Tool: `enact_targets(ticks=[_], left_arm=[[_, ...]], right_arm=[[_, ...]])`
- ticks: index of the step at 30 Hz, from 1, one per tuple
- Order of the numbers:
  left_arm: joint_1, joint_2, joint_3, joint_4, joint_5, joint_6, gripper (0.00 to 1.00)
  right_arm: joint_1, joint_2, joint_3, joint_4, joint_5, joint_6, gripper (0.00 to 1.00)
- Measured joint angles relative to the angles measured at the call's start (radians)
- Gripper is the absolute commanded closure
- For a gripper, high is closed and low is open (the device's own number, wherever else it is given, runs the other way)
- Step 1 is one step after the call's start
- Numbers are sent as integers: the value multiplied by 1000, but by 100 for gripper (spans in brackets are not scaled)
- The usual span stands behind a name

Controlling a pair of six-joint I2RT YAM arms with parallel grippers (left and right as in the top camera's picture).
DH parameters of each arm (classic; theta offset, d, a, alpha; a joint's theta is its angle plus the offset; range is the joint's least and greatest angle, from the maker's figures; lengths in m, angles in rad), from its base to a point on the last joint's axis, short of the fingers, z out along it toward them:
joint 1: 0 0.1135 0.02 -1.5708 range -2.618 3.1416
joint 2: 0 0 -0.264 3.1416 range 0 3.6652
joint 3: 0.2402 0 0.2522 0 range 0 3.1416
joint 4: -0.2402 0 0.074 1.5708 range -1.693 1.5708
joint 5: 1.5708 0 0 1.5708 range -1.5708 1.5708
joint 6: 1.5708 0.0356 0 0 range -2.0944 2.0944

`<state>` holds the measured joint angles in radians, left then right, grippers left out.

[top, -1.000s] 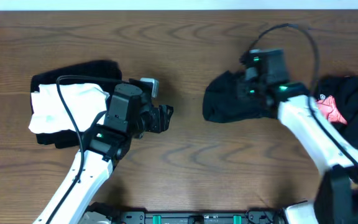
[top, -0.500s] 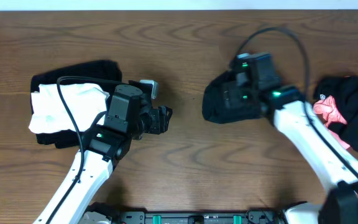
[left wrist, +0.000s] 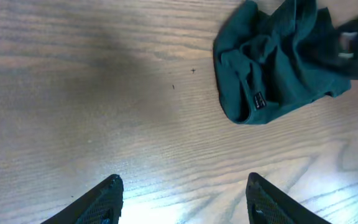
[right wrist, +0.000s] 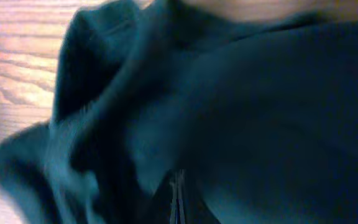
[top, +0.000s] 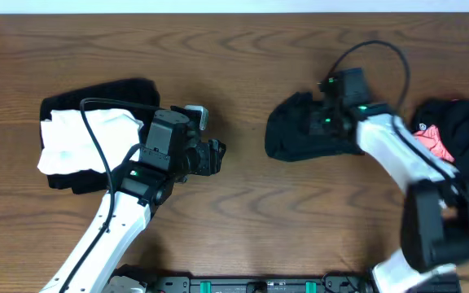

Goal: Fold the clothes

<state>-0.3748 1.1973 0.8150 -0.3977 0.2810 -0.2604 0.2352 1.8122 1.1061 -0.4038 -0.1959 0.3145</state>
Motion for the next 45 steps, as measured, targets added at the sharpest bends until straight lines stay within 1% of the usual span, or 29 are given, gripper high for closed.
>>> enact_targets(ticks=[4,6,10,12,16,22,23,25,27,28,29,30,32,34,38,42,43,45], left_arm=[[0,0,0,-14,0,0,36],[0,0,0,-16,0,0,36],[0,0,0,-16,0,0,36],[0,0,0,-17,0,0,36],[0,0,0,-16,0,0,36],[-6,2,0,39,1,0,36],[-14,7,0,65,0,0,36],[-30,22,0,112,2,0,36],[-50,52,0,171,1,-2,36],[-64,80,0,204,1,-5,36],[-74,103,1,234,2,-11,36],[-88,140,1,269,1,-23,36],[-110,203,1,323,1,-40,36],[-133,279,1,388,2,-68,36],[-172,408,1,501,9,-128,36],[-191,479,1,602,12,-200,37],[-192,490,1,616,11,-220,40],[-192,516,1,634,7,-276,40]], right_arm=[[71,97,-2,202,-137,23,99],[106,113,-2,287,-187,18,99],[162,111,-1,385,-280,-17,99],[166,107,-1,372,-305,-37,99],[143,87,-2,292,-310,-67,99],[18,17,-2,157,-310,-95,99],[-13,-1,-2,129,-312,-95,96],[-66,-32,-1,72,-315,-88,81],[-123,-58,0,4,-320,-84,73],[-151,-67,0,-29,-323,-84,64],[-177,-72,0,-61,-327,-83,50],[-200,-72,0,-93,-328,-86,40],[-228,-72,-1,-141,-328,-103,30],[-246,-72,-1,-166,-328,-132,27],[-265,-71,-1,-148,-325,-162,23],[-265,-56,-1,-106,-312,-172,23],[-265,-46,-1,-93,-309,-174,23],[-265,-16,-1,-65,-304,-175,24]])
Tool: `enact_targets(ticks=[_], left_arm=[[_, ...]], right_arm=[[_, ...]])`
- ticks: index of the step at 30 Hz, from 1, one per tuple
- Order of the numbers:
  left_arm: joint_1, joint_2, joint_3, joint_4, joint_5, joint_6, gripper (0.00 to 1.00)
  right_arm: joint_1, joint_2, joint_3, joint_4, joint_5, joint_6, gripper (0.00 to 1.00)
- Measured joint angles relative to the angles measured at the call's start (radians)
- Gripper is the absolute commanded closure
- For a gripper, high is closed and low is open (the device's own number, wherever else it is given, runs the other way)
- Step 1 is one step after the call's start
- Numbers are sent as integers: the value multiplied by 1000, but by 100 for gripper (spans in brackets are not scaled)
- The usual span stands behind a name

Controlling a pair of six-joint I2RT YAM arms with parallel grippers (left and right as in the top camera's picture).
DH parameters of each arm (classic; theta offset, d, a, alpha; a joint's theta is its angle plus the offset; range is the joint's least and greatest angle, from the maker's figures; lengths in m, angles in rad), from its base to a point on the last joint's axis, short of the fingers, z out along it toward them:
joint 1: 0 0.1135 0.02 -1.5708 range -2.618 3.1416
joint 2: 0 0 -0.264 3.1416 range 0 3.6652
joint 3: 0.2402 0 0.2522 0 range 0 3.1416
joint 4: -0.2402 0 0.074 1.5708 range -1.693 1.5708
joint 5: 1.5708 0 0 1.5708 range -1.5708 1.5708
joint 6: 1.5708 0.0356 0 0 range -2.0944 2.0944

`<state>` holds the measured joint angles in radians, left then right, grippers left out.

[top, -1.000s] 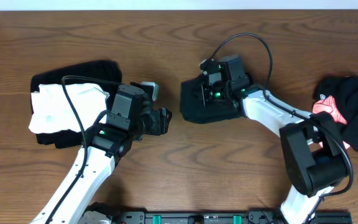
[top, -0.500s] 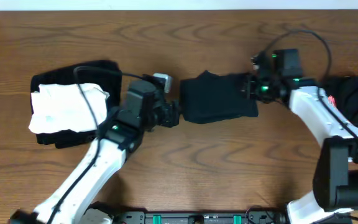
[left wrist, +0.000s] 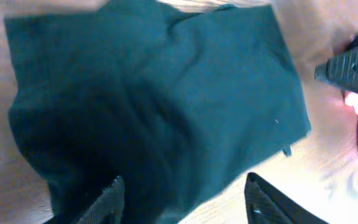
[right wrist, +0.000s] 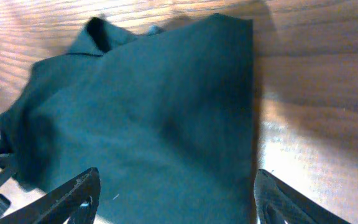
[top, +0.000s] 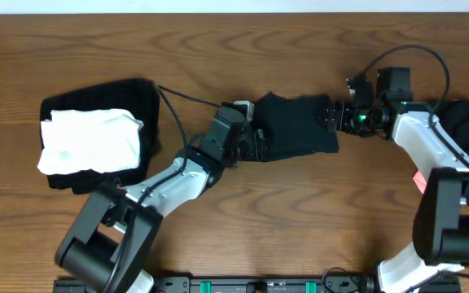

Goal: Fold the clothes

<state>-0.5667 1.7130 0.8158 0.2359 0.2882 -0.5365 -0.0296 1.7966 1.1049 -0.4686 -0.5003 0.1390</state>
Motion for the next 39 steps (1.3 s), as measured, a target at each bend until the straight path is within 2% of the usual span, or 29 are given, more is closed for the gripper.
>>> enact_targets(ticks=[8,13,17,19,23,24,31,39], left_arm=[[0,47,0,56,-28,-211,40],[0,47,0,57,-50,-280,41],[0,55,0,39,-56,-306,41],[0,64,0,14,-56,-311,41],[0,72,0,-9,-58,-320,41],[0,72,0,-10,-59,-321,41],[0,72,0,-28,-59,-321,41],[0,72,0,-32,-56,-322,41]], right_arm=[[-34,126,0,77,-26,-2,26],[-39,154,0,107,-98,-9,50],[-36,176,0,119,-154,-13,55],[-36,180,0,119,-161,-23,67],[-36,189,0,114,-164,-33,96],[-37,189,0,111,-167,-33,98],[-40,124,0,1,-109,-34,99],[-1,-127,0,-117,248,-42,99]])
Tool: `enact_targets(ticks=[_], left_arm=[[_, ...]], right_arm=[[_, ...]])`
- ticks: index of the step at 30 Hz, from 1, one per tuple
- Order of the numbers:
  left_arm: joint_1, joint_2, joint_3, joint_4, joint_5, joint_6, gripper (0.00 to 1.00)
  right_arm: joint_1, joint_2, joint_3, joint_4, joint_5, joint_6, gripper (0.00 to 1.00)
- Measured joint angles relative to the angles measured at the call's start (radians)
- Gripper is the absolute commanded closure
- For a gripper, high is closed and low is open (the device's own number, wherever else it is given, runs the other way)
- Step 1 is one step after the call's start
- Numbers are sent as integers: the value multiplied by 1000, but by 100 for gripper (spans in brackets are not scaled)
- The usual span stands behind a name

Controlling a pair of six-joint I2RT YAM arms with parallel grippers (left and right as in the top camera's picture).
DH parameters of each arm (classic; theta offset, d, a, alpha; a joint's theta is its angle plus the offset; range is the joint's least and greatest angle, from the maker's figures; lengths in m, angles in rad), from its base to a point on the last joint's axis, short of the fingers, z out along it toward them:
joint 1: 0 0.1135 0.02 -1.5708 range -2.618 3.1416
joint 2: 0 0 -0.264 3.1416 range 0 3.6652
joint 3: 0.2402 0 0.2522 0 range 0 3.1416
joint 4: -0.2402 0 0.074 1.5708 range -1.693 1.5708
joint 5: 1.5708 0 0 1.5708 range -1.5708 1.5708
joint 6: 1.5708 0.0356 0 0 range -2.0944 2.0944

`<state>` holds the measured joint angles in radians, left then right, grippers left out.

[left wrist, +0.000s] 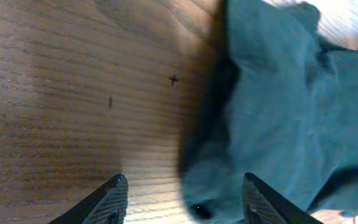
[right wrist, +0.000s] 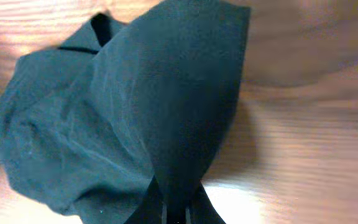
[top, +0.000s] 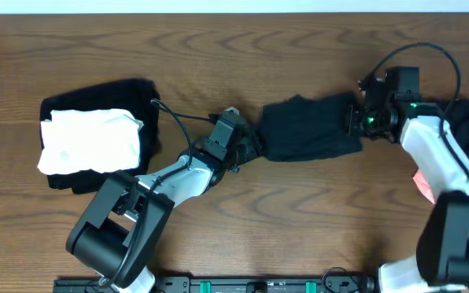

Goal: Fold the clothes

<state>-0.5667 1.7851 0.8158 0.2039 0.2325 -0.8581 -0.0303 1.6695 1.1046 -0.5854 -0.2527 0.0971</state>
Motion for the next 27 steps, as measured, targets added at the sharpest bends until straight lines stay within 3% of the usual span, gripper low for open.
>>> enact_targets(ticks=[15,27], left_arm=[[0,0,0,24,37,-6,41],[6,0,2,-61,64,-2,42]], right_arm=[[300,-47,0,-2,311,-39,99],[390,96,0,137,214,-38,99]])
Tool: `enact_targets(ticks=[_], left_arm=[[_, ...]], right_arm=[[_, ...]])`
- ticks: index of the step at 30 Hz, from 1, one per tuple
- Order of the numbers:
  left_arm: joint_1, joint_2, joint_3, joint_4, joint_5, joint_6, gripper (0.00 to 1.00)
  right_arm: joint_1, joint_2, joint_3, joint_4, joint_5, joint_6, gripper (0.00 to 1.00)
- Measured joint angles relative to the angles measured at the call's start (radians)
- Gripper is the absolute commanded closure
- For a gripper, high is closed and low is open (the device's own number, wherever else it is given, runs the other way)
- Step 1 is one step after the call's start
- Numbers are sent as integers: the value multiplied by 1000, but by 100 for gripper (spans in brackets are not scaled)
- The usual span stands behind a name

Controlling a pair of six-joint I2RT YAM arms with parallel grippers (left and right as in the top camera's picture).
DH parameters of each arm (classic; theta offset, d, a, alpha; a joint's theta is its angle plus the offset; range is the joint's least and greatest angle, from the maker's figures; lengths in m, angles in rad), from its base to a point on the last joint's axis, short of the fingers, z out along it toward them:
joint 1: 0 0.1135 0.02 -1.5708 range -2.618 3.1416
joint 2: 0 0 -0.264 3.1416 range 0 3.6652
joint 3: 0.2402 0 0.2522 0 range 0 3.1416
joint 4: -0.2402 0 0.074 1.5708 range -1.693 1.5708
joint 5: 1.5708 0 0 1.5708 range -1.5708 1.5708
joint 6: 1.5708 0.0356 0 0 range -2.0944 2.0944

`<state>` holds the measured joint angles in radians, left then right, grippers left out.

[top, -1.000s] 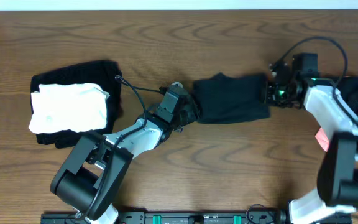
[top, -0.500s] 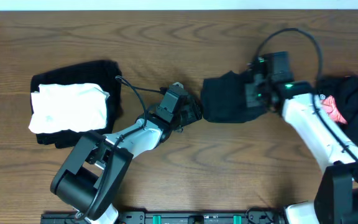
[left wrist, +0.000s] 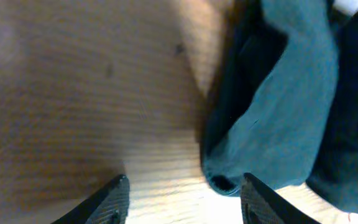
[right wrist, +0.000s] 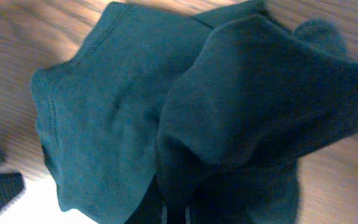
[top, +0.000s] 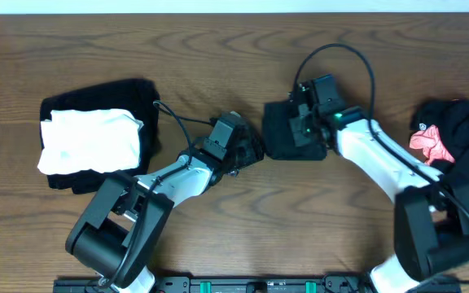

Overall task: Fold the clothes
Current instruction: 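Press and tuck the folded bundle with both grippers at center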

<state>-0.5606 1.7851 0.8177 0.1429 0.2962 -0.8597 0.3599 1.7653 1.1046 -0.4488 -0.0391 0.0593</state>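
The dark teal garment [top: 287,134] lies doubled over at the table's middle. My right gripper [top: 306,129] is above it, shut on a fold of its cloth [right wrist: 241,106] that drapes over the lower layer [right wrist: 98,118]; the right gripper [right wrist: 176,214] has its fingers pressed together under the fabric. My left gripper [top: 249,151] stands open just left of the garment. In the left wrist view, the left gripper [left wrist: 182,202] has bare wood between its fingers [left wrist: 107,199], and the garment's edge [left wrist: 272,112] lies ahead to the right.
A folded white cloth [top: 88,140] rests on a folded black one [top: 133,94] at the left. A heap of black and pink-red clothes [top: 450,134] lies at the right edge. Cables arc over both arms.
My right gripper has moved left, taking the garment's right edge with it, so the garment is now doubled over and narrower. The left gripper remains open at the garment's left edge.
First the right gripper was on the crumpled garment while the left stood open well to the left. Then the garment lay spread out between both open grippers. After that the right gripper was shut on its right edge, and now that edge lies over the left half.
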Motion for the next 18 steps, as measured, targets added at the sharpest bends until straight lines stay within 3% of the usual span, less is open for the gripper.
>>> enact_targets(ticks=[3,7,8,13,18], left_arm=[[4,0,10,-32,11,12,42],[4,-3,20,-68,15,35,42],[4,-3,21,-72,16,44,42],[4,-3,21,-74,16,57,42],[4,-3,22,-76,16,64,42]], right_arm=[[14,40,0,39,-35,2,92],[24,73,0,56,-58,3,57],[26,74,0,56,-62,3,53],[35,70,0,51,-97,-5,53],[35,23,0,42,-140,-17,71]])
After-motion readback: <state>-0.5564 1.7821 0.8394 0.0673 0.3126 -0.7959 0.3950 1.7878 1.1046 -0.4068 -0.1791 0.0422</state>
